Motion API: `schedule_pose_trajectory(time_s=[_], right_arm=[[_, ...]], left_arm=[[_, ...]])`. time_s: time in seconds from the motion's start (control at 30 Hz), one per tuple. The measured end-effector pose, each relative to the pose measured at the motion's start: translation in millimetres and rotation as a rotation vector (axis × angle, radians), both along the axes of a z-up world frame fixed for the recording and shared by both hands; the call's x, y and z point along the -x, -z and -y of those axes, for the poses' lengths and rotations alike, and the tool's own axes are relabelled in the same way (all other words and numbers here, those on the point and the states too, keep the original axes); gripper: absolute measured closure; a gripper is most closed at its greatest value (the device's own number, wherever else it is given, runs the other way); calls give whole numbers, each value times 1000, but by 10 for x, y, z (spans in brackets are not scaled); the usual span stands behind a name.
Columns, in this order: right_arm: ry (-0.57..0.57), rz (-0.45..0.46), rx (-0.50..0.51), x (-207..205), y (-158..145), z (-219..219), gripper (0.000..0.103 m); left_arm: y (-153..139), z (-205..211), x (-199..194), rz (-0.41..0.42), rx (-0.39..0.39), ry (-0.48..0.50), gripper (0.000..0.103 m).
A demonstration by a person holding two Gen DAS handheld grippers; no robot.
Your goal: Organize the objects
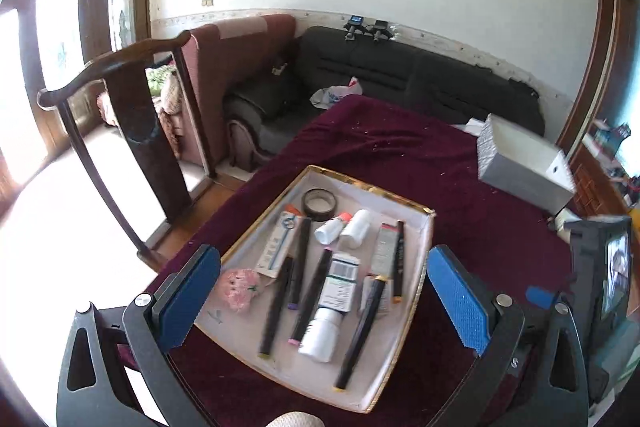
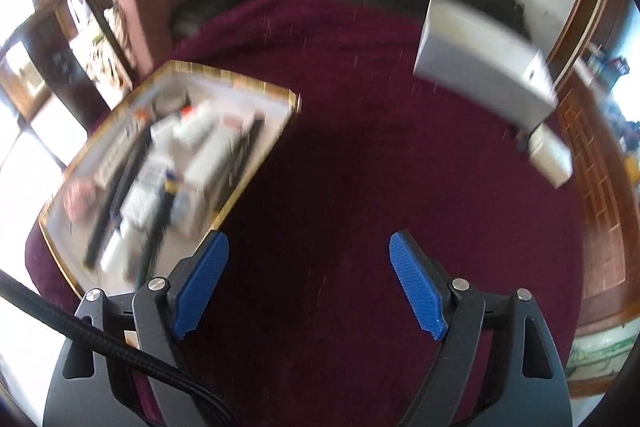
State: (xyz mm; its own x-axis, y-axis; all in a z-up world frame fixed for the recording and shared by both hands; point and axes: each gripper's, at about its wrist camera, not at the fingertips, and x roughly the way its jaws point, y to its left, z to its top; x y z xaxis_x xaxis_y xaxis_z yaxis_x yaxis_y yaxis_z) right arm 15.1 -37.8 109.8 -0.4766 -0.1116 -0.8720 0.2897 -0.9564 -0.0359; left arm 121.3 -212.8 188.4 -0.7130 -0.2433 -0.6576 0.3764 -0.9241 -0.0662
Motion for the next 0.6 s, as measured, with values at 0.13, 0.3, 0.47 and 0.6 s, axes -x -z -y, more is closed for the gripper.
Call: schedule_pose_trajectory(time_s=[0.13, 0.3, 0.47, 0.6], right_arm=[[-23, 27, 15, -93, 90, 38, 19], [-113, 21, 3, -241, 109, 256, 19], [-198, -8, -31, -327, 98, 479, 19], [-237, -13, -66, -312, 127, 602, 19]], left_arm=[[89, -44, -1, 58, 46, -27, 1], [215, -37, -60, 101, 24, -53, 1], [402, 70, -100, 168, -8, -111, 1], [564, 175, -120, 214, -42, -143, 1]])
